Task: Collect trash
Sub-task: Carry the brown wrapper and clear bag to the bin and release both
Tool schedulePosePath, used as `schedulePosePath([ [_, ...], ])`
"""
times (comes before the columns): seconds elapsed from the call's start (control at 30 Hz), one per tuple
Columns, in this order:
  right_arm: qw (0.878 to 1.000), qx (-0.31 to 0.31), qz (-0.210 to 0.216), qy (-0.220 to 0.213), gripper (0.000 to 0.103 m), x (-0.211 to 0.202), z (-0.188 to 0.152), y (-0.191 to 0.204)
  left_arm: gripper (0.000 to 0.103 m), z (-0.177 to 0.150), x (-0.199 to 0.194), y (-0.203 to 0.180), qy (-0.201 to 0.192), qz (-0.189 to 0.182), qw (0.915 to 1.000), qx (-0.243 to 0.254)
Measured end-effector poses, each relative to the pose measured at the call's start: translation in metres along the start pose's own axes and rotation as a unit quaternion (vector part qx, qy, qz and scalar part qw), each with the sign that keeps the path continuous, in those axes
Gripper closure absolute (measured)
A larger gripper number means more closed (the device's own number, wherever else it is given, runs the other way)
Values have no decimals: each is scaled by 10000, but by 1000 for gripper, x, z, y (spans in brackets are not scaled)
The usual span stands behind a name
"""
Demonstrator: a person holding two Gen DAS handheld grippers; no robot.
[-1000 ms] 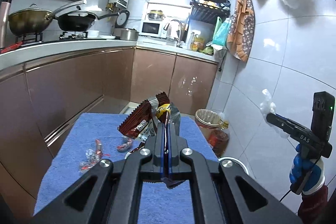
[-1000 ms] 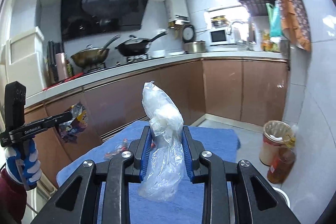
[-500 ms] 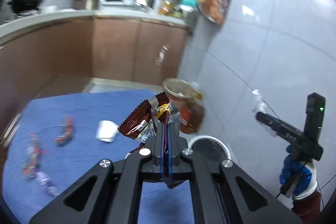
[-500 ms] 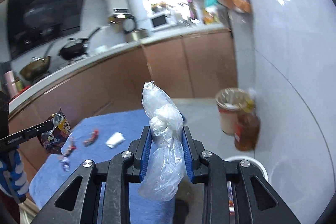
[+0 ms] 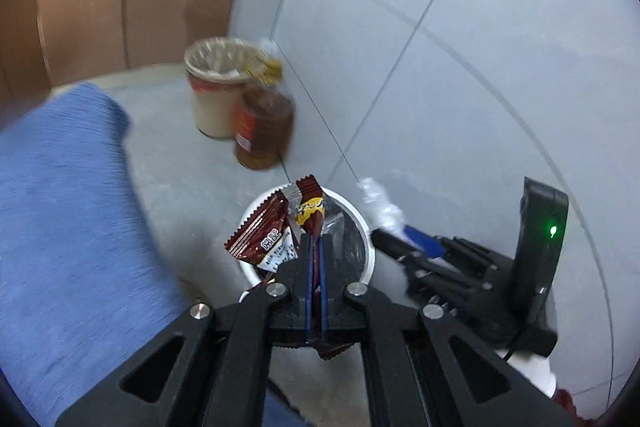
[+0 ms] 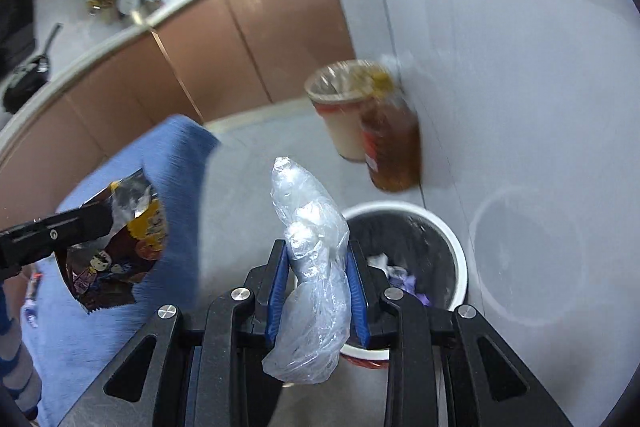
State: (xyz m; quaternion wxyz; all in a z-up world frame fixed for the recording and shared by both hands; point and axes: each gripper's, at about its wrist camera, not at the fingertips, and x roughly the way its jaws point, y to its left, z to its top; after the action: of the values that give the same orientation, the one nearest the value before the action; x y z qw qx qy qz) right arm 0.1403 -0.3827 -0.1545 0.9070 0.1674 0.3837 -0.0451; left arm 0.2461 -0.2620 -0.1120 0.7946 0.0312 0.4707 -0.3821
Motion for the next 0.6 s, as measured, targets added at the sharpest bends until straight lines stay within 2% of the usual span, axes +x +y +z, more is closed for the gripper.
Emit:
schedulePosePath([
  [0.23, 9984, 185, -352, 409, 74, 48, -2, -29, 100, 11, 88, 4, 646, -64, 9974, -316],
  [0.43, 9949, 219, -622, 763, 74, 85, -8, -46, 99, 9, 129, 17, 919, -59, 9933, -694],
  [0.5, 9939, 278, -681, 827, 72, 93, -11, -51, 98, 8, 136, 22, 973, -71, 9921, -791],
  [0.6, 9928, 346, -753, 864, 60, 94, -15, -57, 94, 9, 144, 24, 1007, -143, 9907, -900],
])
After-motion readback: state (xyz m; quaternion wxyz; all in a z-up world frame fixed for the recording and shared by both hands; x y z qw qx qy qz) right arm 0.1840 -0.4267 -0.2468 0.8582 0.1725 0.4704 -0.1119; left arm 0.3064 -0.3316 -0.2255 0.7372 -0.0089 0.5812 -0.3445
